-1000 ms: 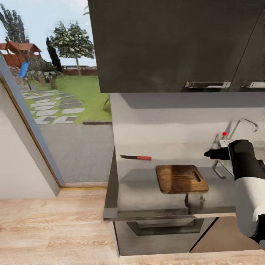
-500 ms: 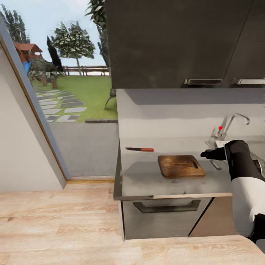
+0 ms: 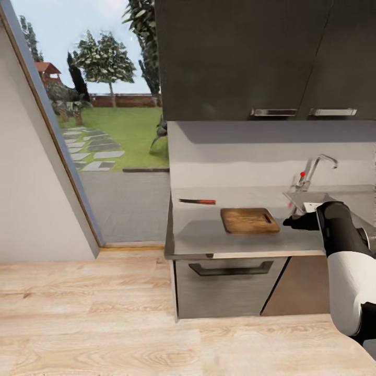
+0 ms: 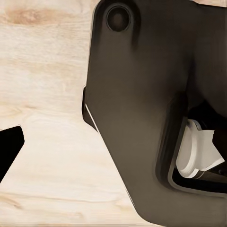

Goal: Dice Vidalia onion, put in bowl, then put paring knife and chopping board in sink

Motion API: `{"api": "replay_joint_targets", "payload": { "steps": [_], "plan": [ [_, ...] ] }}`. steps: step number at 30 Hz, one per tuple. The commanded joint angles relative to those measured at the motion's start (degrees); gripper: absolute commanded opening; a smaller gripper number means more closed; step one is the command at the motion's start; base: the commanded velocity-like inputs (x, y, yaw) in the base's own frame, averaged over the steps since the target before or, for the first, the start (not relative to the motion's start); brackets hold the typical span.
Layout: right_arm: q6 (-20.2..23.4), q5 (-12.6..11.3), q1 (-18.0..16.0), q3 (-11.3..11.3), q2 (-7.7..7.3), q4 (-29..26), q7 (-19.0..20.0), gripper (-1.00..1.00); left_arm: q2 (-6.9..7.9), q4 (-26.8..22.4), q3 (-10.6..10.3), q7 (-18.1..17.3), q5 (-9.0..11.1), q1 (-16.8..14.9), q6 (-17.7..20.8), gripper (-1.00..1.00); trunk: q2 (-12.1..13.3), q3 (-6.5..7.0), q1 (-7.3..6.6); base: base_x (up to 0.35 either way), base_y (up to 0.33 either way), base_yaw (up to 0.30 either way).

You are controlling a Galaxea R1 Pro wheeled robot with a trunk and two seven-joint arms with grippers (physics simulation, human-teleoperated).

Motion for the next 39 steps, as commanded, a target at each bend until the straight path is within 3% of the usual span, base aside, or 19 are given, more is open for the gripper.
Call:
{"api": "replay_joint_targets", "payload": {
  "steps": [1,13,25,32,34,35,36,37,39],
  "plan": [
    [0.1,0.6,-0.1,-0.1,0.01,0.0,0.6,1.0,-0.03,0.1,0.1,-0.1,0.4,0.0,-0.3,1.0,-0.1,-0.11,0.0,-0.323,-0.069,0.0],
    [0.1,0.6,-0.1,-0.1,0.01,0.5,0.5,1.0,-0.29,0.1,0.1,-0.1,0.4,0.0,-0.3,1.0,-0.1,-0.11,0.0,-0.27,-0.18,0.0],
    [-1.5,0.9,-0.1,-0.1,-0.15,6.5,0.4,1.0,-0.35,0.1,0.1,0.0,0.4,0.0,-0.3,1.0,-0.1,-0.11,0.0,-0.242,-0.219,0.0],
    [-13.1,1.8,-0.1,-0.3,-1.14,19.0,0.1,1.0,-0.34,0.0,0.1,0.0,0.4,0.0,-0.3,1.0,-0.1,-0.11,0.0,-0.118,-0.081,0.0],
    [-22.7,2.1,0.3,-0.3,-2.05,29.0,-0.6,1.0,-0.29,-0.4,0.1,0.0,0.4,0.0,-0.3,1.0,-0.1,-0.11,0.0,-0.019,-0.013,0.0],
    [-25.4,2.2,0.6,-0.3,-2.21,31.6,-1.1,1.0,-0.29,-0.5,0.1,0.0,0.4,0.0,-0.3,1.0,-0.1,-0.11,0.0,-0.012,-0.008,0.0],
    [-31.2,2.3,1.6,-0.3,-2.49,36.6,-2.4,1.0,-0.26,-0.8,0.2,0.0,0.4,0.0,-0.3,1.0,-0.1,-0.11,0.0,-0.008,-0.005,0.0],
    [-40.1,2.3,3.9,-0.2,-2.67,42.5,-5.6,1.0,-0.19,-1.3,0.2,0.0,0.4,0.0,-0.3,1.0,-0.1,-0.11,0.0,-0.004,-0.003,0.0],
    [-48.4,2.3,7.2,-0.2,-2.63,45.7,-9.2,1.0,-0.14,-2.0,0.2,0.0,0.4,0.0,-0.3,1.0,-0.1,-0.11,0.0,-0.003,-0.002,0.0]
  ]
}}
